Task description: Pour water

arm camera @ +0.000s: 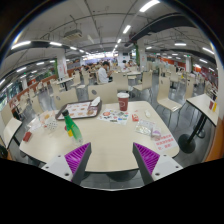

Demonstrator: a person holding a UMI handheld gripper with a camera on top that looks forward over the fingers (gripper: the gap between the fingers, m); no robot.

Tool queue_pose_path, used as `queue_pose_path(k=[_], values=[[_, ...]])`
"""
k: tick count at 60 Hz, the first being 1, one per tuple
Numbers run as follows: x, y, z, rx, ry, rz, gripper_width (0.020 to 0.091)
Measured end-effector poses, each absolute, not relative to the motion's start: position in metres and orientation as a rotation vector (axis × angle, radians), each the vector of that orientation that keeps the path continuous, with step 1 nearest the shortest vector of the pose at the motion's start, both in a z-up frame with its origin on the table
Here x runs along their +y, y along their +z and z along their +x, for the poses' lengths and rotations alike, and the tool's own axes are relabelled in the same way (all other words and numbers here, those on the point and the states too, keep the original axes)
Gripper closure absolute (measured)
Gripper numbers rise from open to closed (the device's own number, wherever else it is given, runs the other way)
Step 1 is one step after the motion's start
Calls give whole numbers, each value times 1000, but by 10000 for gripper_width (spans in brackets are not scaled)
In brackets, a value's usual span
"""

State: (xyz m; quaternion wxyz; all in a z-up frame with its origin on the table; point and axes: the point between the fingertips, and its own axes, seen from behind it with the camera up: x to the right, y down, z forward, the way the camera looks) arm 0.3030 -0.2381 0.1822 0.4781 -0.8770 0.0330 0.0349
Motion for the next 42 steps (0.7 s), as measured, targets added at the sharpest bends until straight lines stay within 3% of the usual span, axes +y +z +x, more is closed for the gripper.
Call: queue_pose_path(k=[8,9,11,21,26,34,42], values=[[-251,164,304,95,91,-2168,257],[-242,177,287,99,92,-2172,258],[-251,154,302,98,90,-2173,257],[-236,145,265,66,148,-2093,257],[-226,126,229,32,200,-2058,263],[-179,92,177,-35,192,-2012,262],[-134,87,131,-24,189,-1947,261]])
